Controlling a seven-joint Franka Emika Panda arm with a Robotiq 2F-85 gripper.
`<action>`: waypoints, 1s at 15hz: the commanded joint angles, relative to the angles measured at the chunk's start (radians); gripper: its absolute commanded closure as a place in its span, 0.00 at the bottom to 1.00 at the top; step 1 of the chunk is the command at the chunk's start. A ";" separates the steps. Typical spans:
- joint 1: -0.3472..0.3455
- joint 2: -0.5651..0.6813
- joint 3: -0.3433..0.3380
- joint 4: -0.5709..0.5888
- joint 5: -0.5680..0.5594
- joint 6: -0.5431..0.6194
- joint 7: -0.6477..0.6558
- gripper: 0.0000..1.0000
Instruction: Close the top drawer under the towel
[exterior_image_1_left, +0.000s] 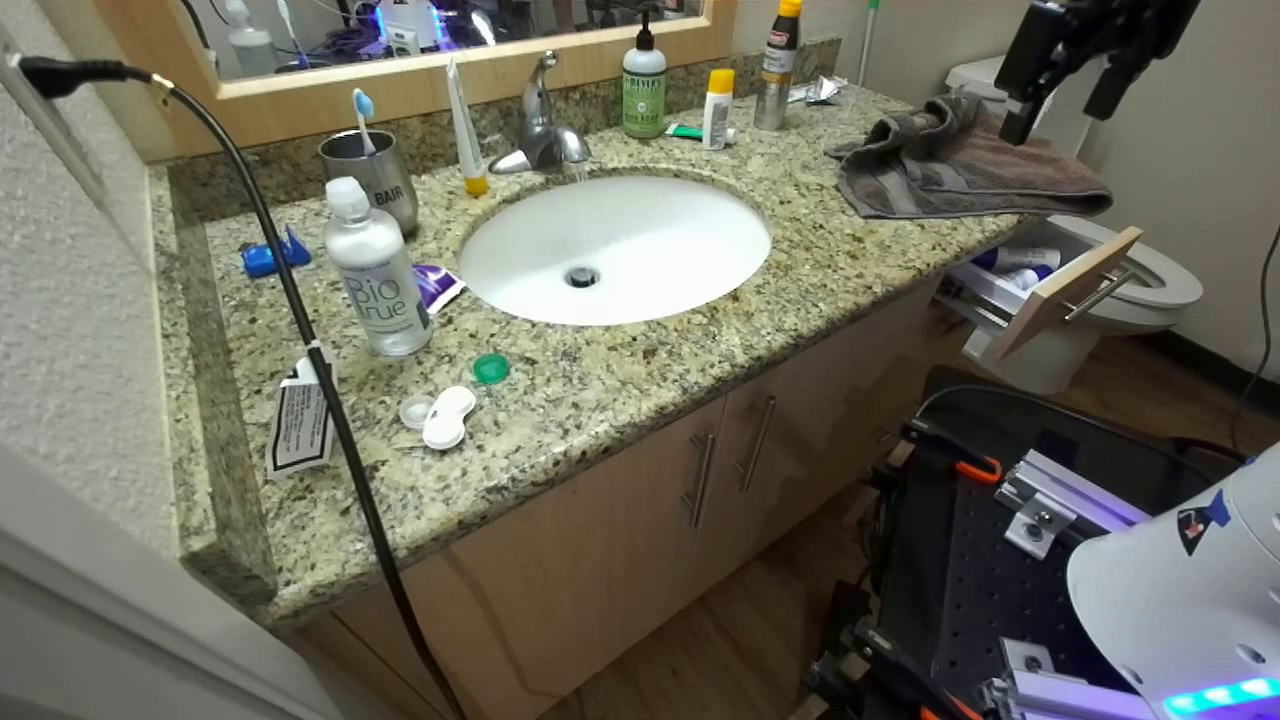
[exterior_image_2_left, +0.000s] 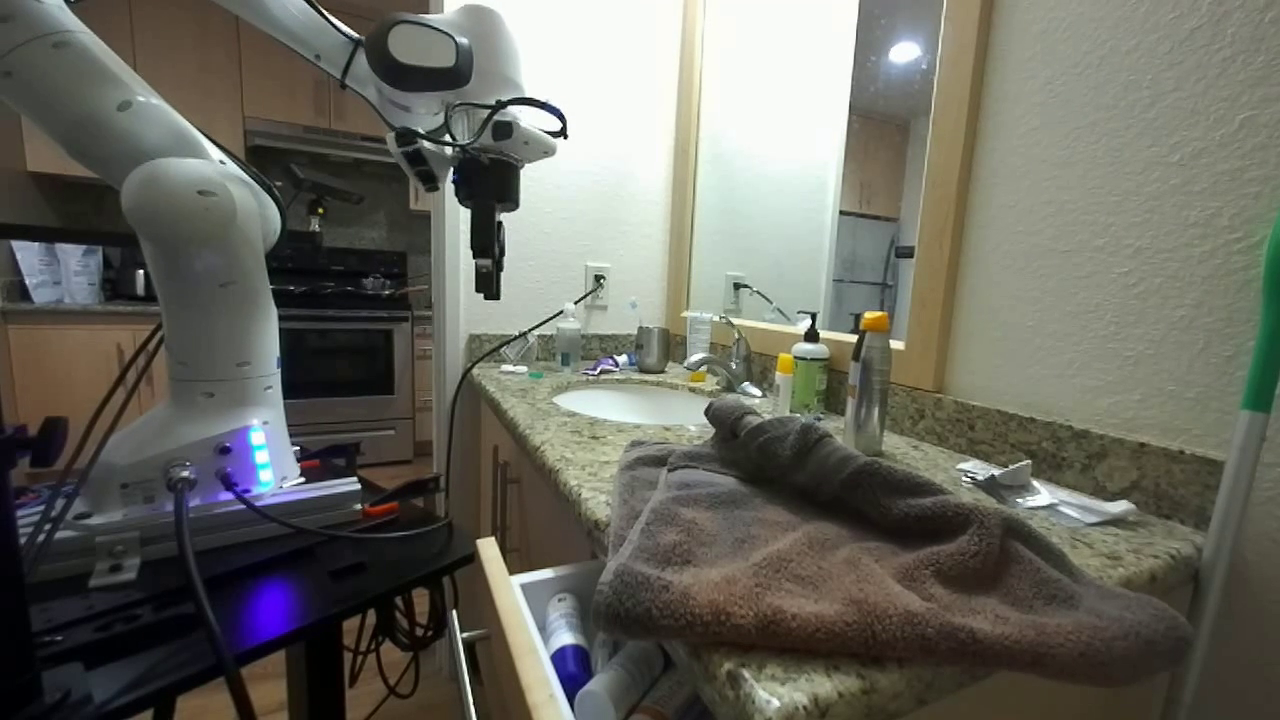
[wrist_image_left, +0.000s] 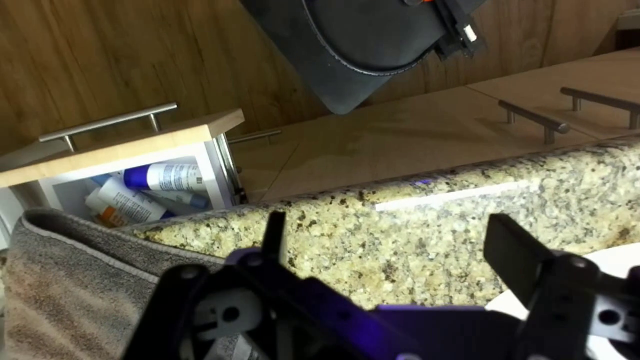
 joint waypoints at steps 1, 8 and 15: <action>-0.080 0.136 -0.029 0.031 -0.039 0.038 0.100 0.00; -0.357 0.421 -0.168 0.019 -0.201 0.218 0.218 0.00; -0.413 0.537 -0.173 0.049 -0.053 0.228 0.247 0.00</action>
